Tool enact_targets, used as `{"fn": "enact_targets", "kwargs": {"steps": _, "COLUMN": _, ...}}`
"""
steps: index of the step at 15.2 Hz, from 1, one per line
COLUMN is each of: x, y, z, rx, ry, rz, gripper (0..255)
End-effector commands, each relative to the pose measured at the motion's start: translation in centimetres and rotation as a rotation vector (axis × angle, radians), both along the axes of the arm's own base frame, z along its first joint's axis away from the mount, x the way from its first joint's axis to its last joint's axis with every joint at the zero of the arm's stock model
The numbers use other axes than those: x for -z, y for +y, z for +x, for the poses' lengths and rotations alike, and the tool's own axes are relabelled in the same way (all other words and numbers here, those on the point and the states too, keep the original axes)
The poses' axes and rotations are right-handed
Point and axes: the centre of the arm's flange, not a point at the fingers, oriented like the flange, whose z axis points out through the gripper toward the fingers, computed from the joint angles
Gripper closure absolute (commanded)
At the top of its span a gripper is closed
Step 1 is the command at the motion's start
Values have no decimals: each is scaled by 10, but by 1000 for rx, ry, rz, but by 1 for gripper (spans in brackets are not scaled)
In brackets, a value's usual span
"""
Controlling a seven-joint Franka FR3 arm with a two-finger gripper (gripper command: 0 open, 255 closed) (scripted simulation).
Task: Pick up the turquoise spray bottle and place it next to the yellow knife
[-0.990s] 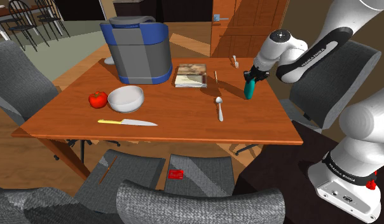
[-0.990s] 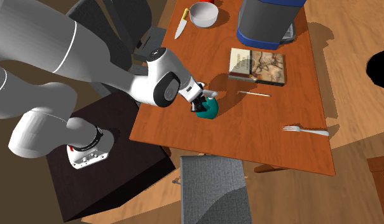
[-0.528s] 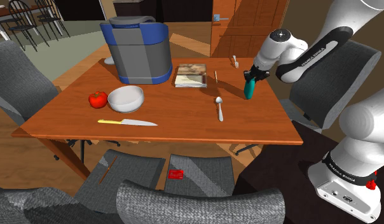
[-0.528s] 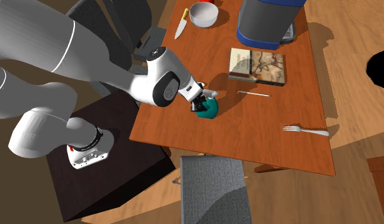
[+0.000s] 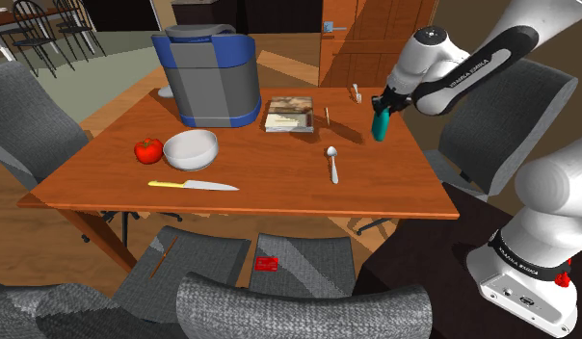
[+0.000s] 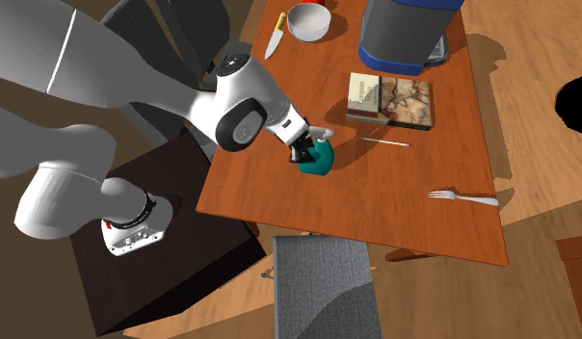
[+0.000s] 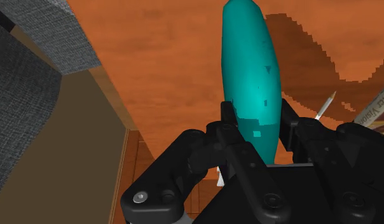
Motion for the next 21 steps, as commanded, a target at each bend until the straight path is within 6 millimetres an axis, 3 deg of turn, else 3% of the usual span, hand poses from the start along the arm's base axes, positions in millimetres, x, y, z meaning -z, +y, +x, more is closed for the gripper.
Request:
{"fn": "enact_targets", "kwargs": {"steps": 1, "x": -10, "y": 1, "z": -1, "rx": 0, "ry": 0, "rz": 1, "gripper": 255}}
{"fn": "enact_targets", "kwargs": {"steps": 21, "x": -116, "y": 1, "z": -1, "rx": 0, "ry": 0, "rz": 1, "gripper": 255}}
